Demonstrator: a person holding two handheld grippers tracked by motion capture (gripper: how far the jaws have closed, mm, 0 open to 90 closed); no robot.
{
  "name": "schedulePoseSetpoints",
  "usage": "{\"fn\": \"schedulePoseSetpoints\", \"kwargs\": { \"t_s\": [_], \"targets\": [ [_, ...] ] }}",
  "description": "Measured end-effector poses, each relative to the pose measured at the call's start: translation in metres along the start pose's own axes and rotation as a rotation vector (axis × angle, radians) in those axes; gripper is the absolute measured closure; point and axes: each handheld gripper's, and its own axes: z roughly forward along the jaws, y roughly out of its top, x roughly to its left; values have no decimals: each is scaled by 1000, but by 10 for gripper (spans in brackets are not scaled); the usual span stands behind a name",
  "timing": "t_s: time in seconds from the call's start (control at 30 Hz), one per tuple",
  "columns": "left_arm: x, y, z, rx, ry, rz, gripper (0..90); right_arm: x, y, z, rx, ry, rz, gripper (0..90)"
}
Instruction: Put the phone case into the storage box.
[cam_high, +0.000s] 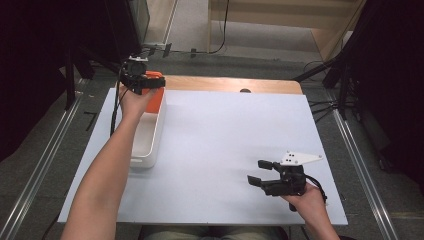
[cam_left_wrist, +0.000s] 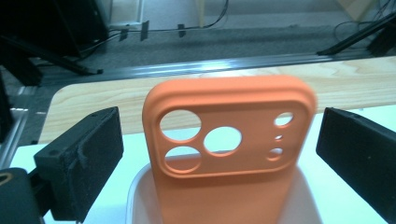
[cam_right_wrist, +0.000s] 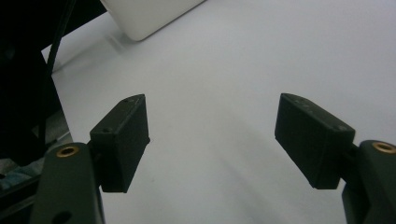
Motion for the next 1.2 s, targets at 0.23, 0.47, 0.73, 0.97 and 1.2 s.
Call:
{"fn": "schedulePoseSetpoints", "kwargs": {
  "t_s": [0.23, 0.47, 0.73, 0.97, 1.2],
  "targets": [
    [2, 7, -12, 4, -49, -19, 7, 0, 0, 0, -1, -3, -1, 250],
    [2, 14, -24, 35, -92, -14, 7, 0, 0, 0, 1, -3, 0, 250],
    [7, 23, -42, 95, -193, -76, 7, 0, 0, 0, 6, -2, -1, 250],
    [8, 25, -56, 130, -246, -66, 7, 1, 0, 1, 12, -4, 2, 250],
    [6, 27, -68, 174, -341, -68, 9, 0, 0, 1, 8, -3, 1, 250]
  ]
}}
